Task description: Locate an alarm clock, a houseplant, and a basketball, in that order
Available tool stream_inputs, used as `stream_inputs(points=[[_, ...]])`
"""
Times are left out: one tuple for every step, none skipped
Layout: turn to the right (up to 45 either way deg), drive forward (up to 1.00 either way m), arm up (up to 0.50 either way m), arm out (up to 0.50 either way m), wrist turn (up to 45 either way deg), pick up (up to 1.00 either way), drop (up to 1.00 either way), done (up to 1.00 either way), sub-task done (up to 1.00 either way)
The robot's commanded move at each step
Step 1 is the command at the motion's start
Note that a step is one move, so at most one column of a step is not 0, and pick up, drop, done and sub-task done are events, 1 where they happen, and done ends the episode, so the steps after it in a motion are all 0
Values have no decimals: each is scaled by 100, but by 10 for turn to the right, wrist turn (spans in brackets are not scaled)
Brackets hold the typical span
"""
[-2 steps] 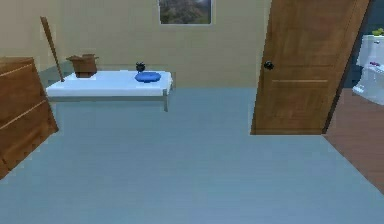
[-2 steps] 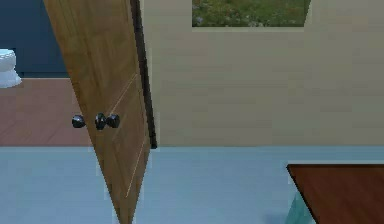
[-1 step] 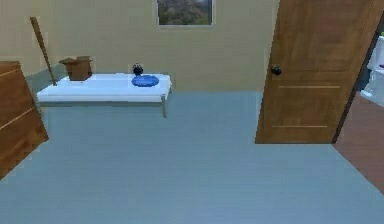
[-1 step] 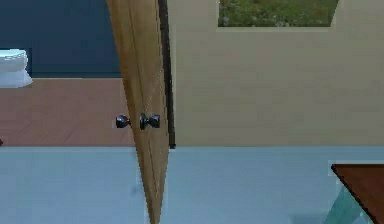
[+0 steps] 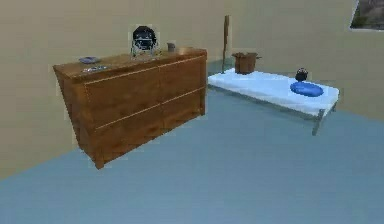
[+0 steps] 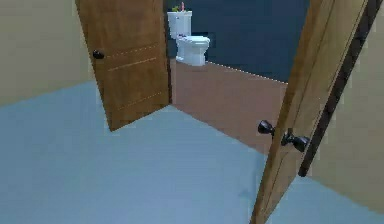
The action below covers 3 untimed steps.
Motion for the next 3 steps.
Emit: stream_inputs(points=[[-450, 0, 0, 0, 0, 0, 0, 0, 0], [-90, 0, 0, 0, 0, 0, 0, 0, 0], [0, 45, 0, 0, 0, 0, 0, 0, 0]])
